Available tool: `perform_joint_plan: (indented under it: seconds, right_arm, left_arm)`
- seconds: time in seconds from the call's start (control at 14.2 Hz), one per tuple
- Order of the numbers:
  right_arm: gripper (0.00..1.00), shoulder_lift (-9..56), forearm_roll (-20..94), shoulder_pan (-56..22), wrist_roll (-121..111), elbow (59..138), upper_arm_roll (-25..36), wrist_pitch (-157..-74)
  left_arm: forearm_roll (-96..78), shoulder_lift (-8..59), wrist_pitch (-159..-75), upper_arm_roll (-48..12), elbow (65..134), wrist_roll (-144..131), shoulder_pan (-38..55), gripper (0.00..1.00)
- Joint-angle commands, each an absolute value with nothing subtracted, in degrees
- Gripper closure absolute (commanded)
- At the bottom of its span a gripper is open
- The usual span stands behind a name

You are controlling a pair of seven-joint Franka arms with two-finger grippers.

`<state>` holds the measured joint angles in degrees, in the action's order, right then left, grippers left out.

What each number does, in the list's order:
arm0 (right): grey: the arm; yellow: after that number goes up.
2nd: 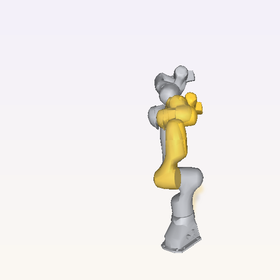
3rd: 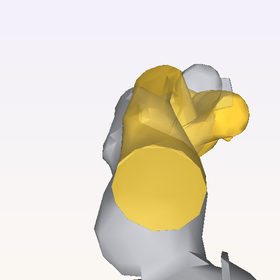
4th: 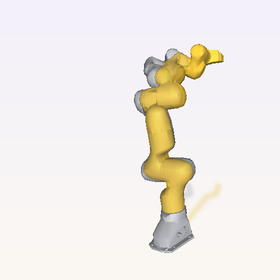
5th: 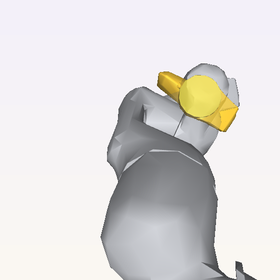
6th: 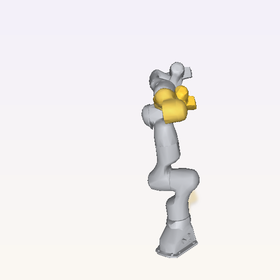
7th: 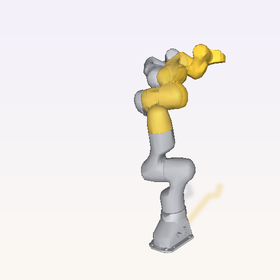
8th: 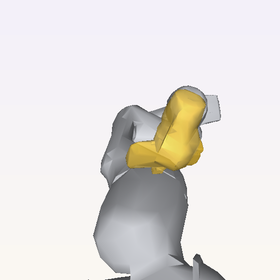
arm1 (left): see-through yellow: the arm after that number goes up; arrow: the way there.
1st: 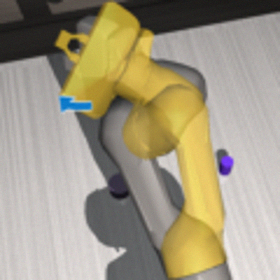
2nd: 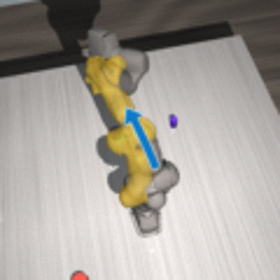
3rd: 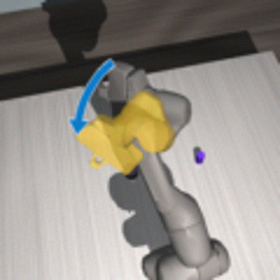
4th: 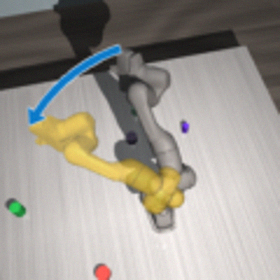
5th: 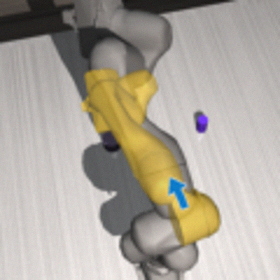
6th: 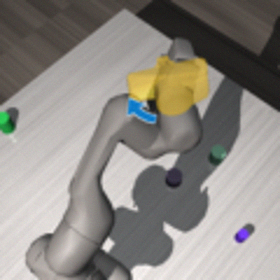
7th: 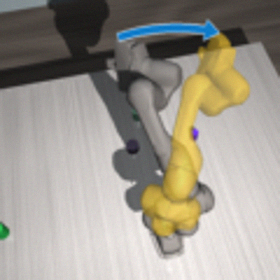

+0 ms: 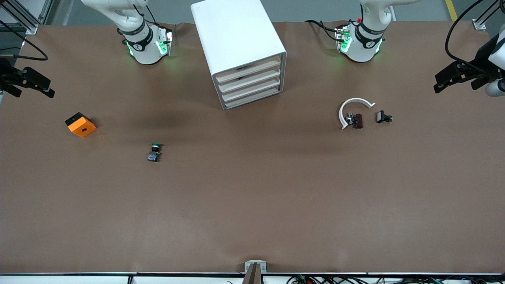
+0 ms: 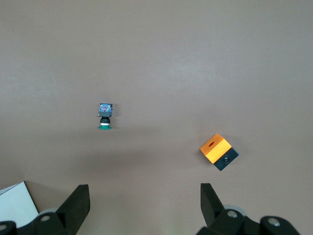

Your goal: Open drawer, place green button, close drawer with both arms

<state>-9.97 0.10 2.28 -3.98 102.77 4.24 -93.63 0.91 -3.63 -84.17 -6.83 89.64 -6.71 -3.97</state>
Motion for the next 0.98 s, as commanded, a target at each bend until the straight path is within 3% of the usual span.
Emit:
perform_joint_plan:
  seconds: [0.0,0.35,0.7,0.91]
  right_arm:
    - [0.0,-10.99,-0.62,2.9,-3.08,103.54,3.52,-93.6]
    - [0.0,-10.99,-0.62,2.99,-3.08,103.54,3.43,-93.6]
    - [0.0,-10.9,-0.62,2.99,-3.08,103.45,3.52,-93.52]
    - [0.0,-10.9,-0.62,3.16,-3.51,103.36,3.52,-93.34]
  left_arm:
    - [1.05,-2.9,-82.88,-7.03,88.15,-6.59,-4.13,0.0]
    - [0.27,-1.06,-82.97,-7.12,88.15,-7.03,-3.78,0.0]
    - [-1.93,5.44,-85.95,-7.73,88.24,-7.56,-2.9,0.0]
    - [-3.16,9.65,-88.76,-11.15,88.24,-13.41,-2.73,0.0]
